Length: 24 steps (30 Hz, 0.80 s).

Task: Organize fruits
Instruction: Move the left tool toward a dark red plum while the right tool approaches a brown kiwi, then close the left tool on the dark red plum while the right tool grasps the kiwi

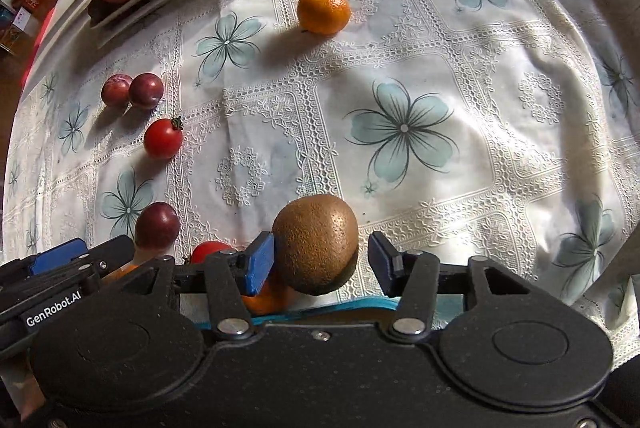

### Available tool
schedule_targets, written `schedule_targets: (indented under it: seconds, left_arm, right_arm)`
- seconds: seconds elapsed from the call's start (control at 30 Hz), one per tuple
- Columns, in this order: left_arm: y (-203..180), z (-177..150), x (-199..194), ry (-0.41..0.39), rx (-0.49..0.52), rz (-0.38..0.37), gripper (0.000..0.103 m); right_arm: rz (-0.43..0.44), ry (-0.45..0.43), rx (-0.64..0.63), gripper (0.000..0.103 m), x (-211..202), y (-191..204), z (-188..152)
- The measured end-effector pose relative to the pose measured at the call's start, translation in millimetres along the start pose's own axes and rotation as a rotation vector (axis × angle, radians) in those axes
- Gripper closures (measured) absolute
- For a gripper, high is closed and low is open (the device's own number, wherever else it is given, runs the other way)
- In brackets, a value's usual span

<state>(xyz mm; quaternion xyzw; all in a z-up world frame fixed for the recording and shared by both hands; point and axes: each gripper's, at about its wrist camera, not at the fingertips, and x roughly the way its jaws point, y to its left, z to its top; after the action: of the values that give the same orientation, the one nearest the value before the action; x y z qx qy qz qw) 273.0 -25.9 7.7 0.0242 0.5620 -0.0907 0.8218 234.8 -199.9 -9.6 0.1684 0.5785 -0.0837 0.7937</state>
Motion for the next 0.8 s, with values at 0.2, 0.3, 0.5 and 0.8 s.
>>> schedule_targets:
  seconds: [0.2,0.3,0.5,0.8]
  left_arm:
    - [0,3,13,0.018,-0.019,-0.009,0.042]
    - [0,5,16,0.025,-0.043,-0.034,0.04]
    - [-6,7,20,0.019,-0.045,-0.053,0.04]
    - [-17,8,36,0.056,-0.026,-0.048,0.042]
  right_arm:
    - [-0.025,0.033,0.024,0.044,18,1,1]
    - [-0.03,0.029,0.016,0.044,20,2,1]
    - [-0.025,0.025,0.023,0.044,18,1,0]
    - [-0.025,0.011,0.019,0.044,18,2,-1]
